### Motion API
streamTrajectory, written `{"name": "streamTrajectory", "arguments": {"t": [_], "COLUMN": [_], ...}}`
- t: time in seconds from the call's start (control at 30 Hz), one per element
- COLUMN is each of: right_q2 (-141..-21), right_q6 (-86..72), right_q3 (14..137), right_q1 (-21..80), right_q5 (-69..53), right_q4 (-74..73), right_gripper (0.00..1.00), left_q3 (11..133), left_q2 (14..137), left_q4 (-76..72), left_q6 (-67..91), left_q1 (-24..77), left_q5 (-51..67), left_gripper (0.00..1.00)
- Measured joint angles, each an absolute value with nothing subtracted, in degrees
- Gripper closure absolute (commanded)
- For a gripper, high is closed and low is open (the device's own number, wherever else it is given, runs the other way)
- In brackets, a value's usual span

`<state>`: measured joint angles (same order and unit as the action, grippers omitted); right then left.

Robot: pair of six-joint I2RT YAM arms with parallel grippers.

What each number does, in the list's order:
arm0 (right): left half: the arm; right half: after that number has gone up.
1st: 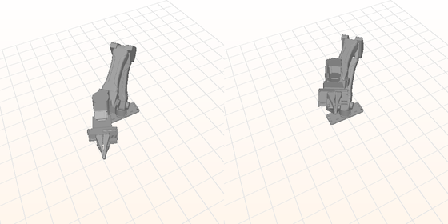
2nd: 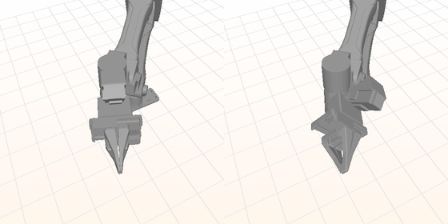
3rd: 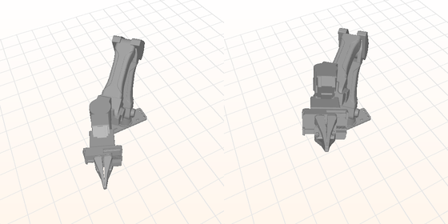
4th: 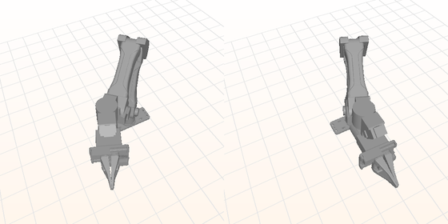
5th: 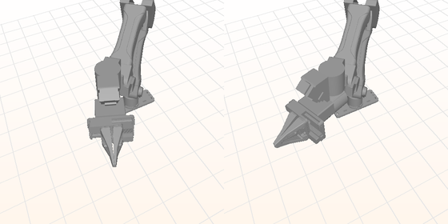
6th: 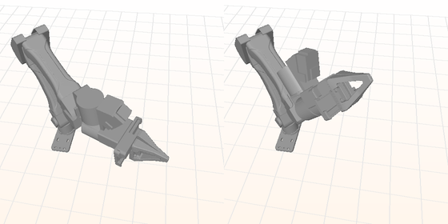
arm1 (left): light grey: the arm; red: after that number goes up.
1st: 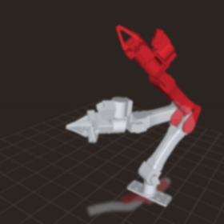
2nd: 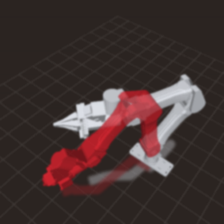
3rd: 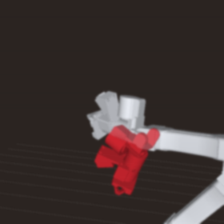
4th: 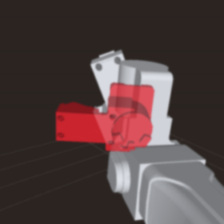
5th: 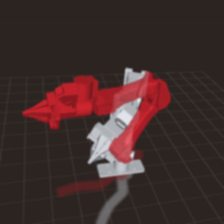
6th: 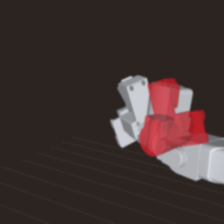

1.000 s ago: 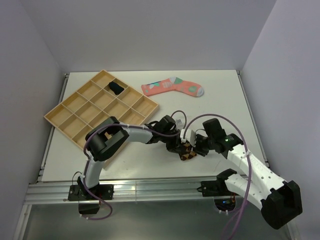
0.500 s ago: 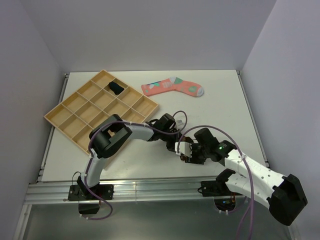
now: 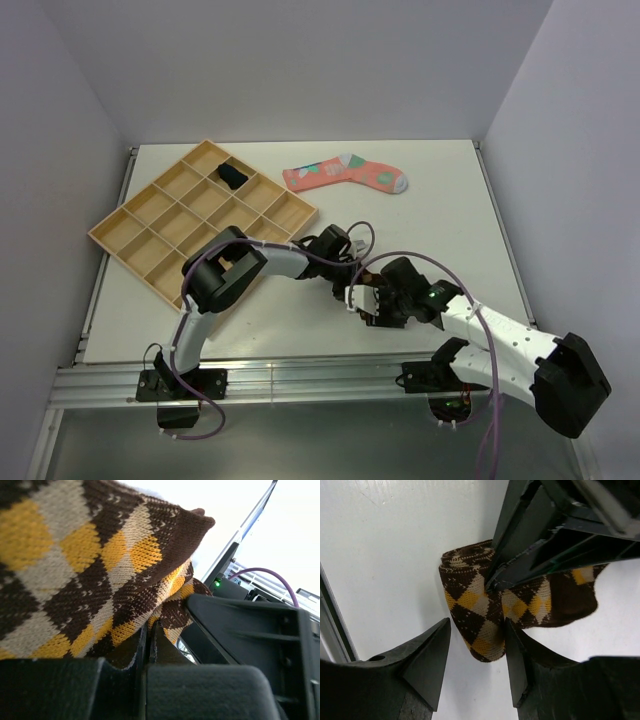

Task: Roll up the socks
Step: Roll the sock at the center of the board.

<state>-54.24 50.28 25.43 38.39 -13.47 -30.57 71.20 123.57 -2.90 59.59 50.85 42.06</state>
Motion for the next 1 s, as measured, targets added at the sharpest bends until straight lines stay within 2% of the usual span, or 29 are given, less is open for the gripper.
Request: {"name": "streamTrajectory", "arguments": {"t": [0.23,0.37,0.4,0.53,0.8,0.9,1.0], "right_q2": [-60.64,-64.71,-65.58,-69.65,-82.39,-87.92,-92.29], "right_q6": [50.0,48.97,48.64,47.37,48.6,49.71,50.19], "right_q3": [26.79,29.34,30.09,33.45,43.55,47.75,50.85], "right_q1": [38.5,38.5,38.48,37.26,29.91,26.57,24.21], "right_q5": [-13.08,-13.23,-13.34,-15.49,-27.33,-31.94,-35.48], "right_q4": [-29.58,-29.82,-30.15,-32.32,-40.62,-44.51,-47.48], "right_gripper": [0.57,0.82,0.83,0.86,0.87,0.87,0.88], "left_q3": [71.16,70.94,70.65,66.85,55.0,51.64,49.19], "left_q2": [123.66,123.66,123.68,123.07,118.72,117.6,116.42], "left_q4": [-2.98,-3.4,-3.95,-10.11,-26.06,-31.86,-35.86], "left_q6": [59.64,59.7,59.88,62.98,69.8,71.61,72.14], "left_q1": [50.06,49.45,49.3,48.64,48.34,48.34,48.53], "left_q5": [42.76,42.87,42.92,43.38,37.87,34.63,31.09], "left_gripper": [1.0,0.99,0.98,0.89,0.79,0.71,0.69]}}
